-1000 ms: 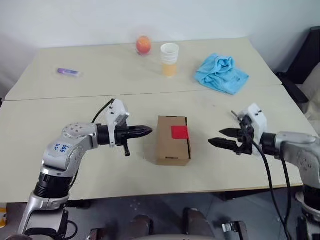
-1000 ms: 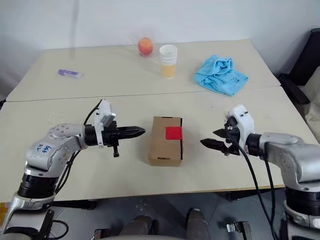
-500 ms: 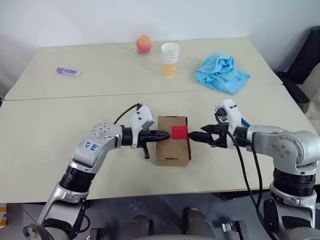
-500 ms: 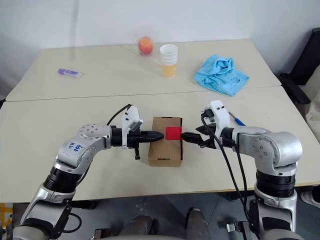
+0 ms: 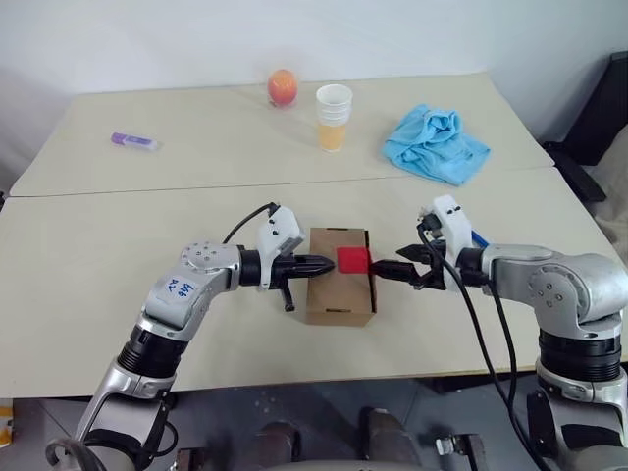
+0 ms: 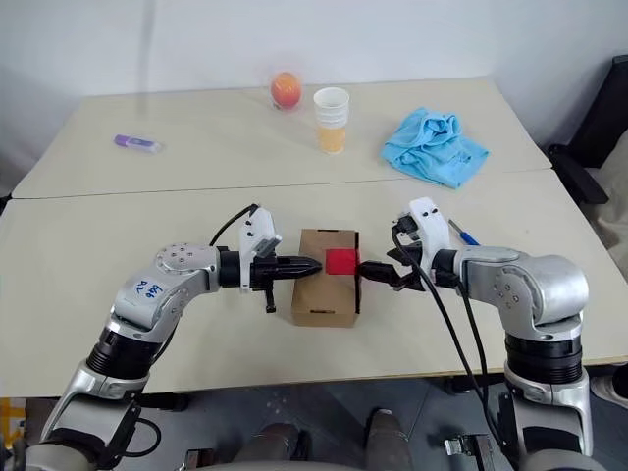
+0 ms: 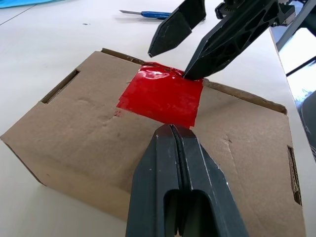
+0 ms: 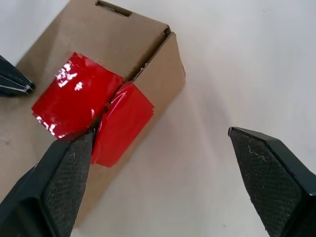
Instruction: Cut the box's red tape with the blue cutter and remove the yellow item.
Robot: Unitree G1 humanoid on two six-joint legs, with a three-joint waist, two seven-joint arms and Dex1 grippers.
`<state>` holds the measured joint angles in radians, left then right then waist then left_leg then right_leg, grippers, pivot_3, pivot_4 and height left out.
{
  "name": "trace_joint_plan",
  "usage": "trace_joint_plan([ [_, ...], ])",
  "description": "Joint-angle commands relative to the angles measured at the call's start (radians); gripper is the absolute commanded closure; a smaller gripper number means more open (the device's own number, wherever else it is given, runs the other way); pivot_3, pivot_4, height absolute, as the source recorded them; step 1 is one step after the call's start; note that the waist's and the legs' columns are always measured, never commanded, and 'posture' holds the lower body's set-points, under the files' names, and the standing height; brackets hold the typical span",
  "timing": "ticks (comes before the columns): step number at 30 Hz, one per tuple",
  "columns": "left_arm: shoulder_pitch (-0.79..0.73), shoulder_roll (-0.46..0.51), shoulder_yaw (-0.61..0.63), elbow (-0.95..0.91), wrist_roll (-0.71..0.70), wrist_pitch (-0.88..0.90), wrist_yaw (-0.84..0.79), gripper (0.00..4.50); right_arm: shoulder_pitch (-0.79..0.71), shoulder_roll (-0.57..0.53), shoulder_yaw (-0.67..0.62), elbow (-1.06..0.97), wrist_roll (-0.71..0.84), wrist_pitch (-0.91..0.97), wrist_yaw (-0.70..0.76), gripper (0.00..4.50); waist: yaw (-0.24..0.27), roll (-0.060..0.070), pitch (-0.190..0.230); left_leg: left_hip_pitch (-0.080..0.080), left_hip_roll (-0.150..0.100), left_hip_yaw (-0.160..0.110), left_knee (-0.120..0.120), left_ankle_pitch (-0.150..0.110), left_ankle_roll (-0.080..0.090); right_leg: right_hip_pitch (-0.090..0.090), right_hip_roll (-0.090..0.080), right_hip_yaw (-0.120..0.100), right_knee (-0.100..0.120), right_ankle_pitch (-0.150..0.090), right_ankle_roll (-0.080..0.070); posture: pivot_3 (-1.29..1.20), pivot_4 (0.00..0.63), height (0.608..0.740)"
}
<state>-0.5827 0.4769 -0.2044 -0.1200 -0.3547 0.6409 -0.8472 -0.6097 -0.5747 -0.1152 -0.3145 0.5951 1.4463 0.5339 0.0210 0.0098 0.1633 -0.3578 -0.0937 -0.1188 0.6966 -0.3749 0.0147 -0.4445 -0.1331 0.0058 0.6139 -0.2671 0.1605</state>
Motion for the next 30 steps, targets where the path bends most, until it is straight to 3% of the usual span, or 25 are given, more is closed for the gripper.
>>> trace_joint_plan([
  [1, 0.013, 0.0, 0.002, -0.022, 0.007, 0.0, 0.006, 4.5, -0.015, -0.021, 0.034, 0.002, -0.01, 0.036, -0.023, 0.04, 0.0, 0.0, 0.0, 0.0, 0.0, 0.0, 0.0, 0.0, 0.0, 0.0, 0.0, 0.0, 0.0, 0.0, 0.0, 0.0, 0.15, 0.74],
  [5, 0.014, -0.008, -0.006, -0.015, 0.011, -0.007, 0.007, 4.5, -0.128, 0.039, 0.106, 0.006, -0.024, 0.098, -0.073, 0.04, -0.002, 0.0, 0.0, 0.0, 0.0, 0.0, 0.0, 0.0, 0.0, 0.0, 0.0, 0.0, 0.0, 0.0, 0.0, 0.0, 0.15, 0.74],
  [12, 0.019, -0.016, -0.015, -0.011, 0.024, -0.01, 0.011, 4.5, -0.177, -0.033, 0.284, 0.009, -0.107, 0.081, -0.11, 0.04, -0.007, 0.0, 0.0, 0.0, 0.0, 0.0, 0.0, 0.0, 0.0, 0.0, 0.0, 0.0, 0.0, 0.0, 0.0, 0.0, 0.15, 0.74],
  [21, 0.031, -0.004, -0.047, -0.004, 0.06, 0.005, 0.019, 4.5, -0.112, -0.15, 0.412, -0.007, -0.208, -0.056, -0.118, 0.04, 0.006, -0.001, -0.001, 0.0, -0.001, -0.001, 0.001, 0.0, 0.0, 0.001, -0.001, 0.0, -0.002, 0.0, 0.0, 0.0, 0.15, 0.74],
  [30, 0.038, -0.007, -0.044, 0.002, 0.058, 0.01, 0.018, 4.5, -0.004, -0.133, 0.401, -0.022, -0.256, -0.135, -0.128, 0.04, 0.003, -0.002, -0.002, 0.002, 0.0, 0.0, 0.001, 0.0, 0.0, 0.002, 0.0, 0.0, -0.003, 0.0, 0.0, 0.0, 0.15, 0.74],
])
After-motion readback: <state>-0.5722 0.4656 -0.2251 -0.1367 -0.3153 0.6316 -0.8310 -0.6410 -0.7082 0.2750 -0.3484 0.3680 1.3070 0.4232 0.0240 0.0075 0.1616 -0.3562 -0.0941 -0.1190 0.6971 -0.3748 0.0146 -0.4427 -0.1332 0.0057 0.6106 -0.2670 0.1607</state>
